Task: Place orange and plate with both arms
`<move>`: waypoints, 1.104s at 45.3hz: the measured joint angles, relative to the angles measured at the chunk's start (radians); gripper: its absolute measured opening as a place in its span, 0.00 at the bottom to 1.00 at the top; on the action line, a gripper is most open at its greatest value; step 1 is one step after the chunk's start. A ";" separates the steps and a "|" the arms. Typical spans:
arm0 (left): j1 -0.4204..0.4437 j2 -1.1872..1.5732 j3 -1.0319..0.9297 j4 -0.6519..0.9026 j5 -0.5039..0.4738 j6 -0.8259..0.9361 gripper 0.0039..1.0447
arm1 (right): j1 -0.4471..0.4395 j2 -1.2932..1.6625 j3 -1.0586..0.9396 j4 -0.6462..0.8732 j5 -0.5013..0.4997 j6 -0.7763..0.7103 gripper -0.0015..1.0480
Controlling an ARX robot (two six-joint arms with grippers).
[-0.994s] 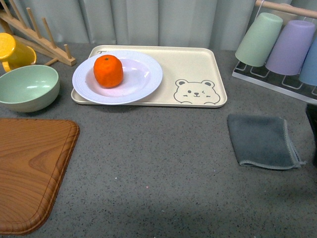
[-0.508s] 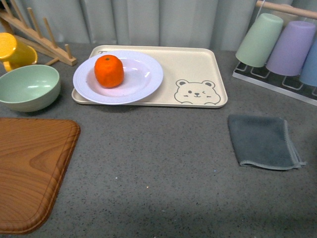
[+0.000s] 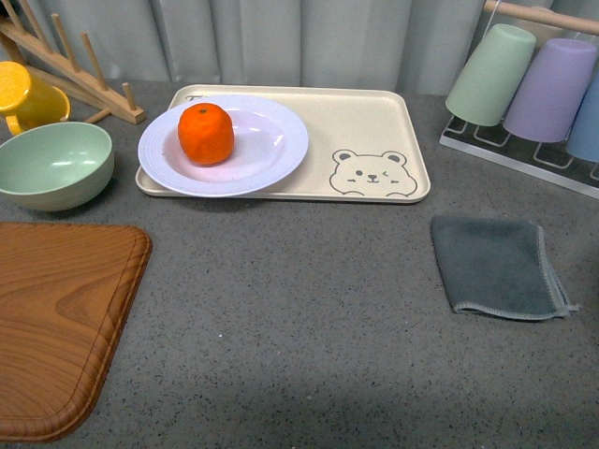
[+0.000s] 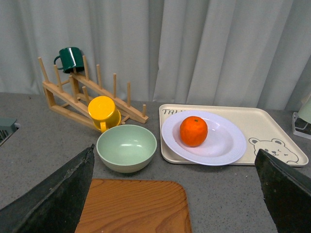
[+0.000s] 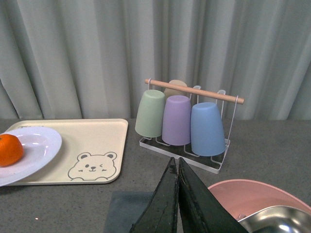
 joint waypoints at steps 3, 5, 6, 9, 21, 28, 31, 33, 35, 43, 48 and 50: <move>0.000 0.000 0.000 0.000 0.000 0.000 0.94 | -0.040 -0.035 0.000 -0.035 -0.062 0.000 0.01; 0.000 0.000 0.000 0.000 0.001 0.000 0.94 | -0.092 -0.059 0.000 -0.058 -0.112 0.000 0.01; 0.000 0.000 0.000 0.000 0.002 0.000 0.94 | -0.112 -0.071 0.000 -0.068 -0.117 -0.001 0.01; 0.000 0.000 0.000 0.000 0.001 0.000 0.94 | -0.129 -0.104 0.000 -0.100 -0.119 0.000 0.01; 0.000 0.000 0.000 0.000 0.001 0.000 0.94 | -0.131 -0.193 0.000 -0.188 -0.126 0.000 0.01; 0.000 0.000 0.000 0.000 0.001 0.000 0.94 | -0.131 -0.278 0.002 -0.296 -0.126 0.000 0.01; 0.000 0.000 0.000 0.000 0.000 0.000 0.94 | -0.131 -0.349 0.002 -0.377 -0.126 -0.001 0.01; 0.000 0.000 0.000 0.000 0.000 0.000 0.94 | -0.131 -0.377 0.002 -0.381 -0.126 -0.001 0.01; 0.000 0.000 0.000 0.000 0.001 0.000 0.94 | -0.131 -0.384 0.002 -0.384 -0.126 -0.001 0.01; 0.000 0.000 0.000 0.000 0.001 0.000 0.94 | -0.131 -0.384 0.002 -0.386 -0.126 -0.002 0.01; 0.000 0.000 0.000 0.000 0.000 0.000 0.94 | -0.131 -0.385 0.002 -0.386 -0.126 -0.002 0.16; 0.000 0.000 0.000 0.000 0.001 0.000 0.94 | -0.131 -0.385 0.002 -0.386 -0.126 -0.002 0.23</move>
